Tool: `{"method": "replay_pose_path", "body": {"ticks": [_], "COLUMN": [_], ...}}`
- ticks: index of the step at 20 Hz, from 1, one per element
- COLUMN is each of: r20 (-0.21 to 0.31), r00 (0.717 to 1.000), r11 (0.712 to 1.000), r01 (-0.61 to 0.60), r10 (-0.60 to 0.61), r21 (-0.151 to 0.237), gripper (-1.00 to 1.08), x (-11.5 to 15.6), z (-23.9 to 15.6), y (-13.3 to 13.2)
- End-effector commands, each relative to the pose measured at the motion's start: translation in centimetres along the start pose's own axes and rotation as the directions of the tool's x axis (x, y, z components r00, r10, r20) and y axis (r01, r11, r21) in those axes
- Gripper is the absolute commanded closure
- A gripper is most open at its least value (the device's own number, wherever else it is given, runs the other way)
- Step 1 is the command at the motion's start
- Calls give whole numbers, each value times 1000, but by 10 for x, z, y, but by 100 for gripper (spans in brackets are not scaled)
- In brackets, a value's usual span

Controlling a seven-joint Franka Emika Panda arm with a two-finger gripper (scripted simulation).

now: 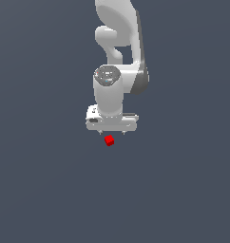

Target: Pick up the red cube and move it to a goal position.

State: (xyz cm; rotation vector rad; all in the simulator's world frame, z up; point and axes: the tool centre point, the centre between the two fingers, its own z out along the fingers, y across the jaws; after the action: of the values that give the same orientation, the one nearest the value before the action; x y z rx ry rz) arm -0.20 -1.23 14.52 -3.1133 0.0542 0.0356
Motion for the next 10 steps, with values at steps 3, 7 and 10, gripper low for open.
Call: {"method": "replay_pose_path", "body": {"ticks": [3, 7, 10], "r20": [0, -1, -1], "r00": [1000, 1000, 998], "r11": [1000, 1000, 998], "r01": [3, 26, 58], "r10": [-3, -26, -58], "r21": [0, -1, -3], "gripper": [-92, -92, -92], "x": [0, -2, -4], "z": [1, 6, 13], "y": [0, 0, 1]}}
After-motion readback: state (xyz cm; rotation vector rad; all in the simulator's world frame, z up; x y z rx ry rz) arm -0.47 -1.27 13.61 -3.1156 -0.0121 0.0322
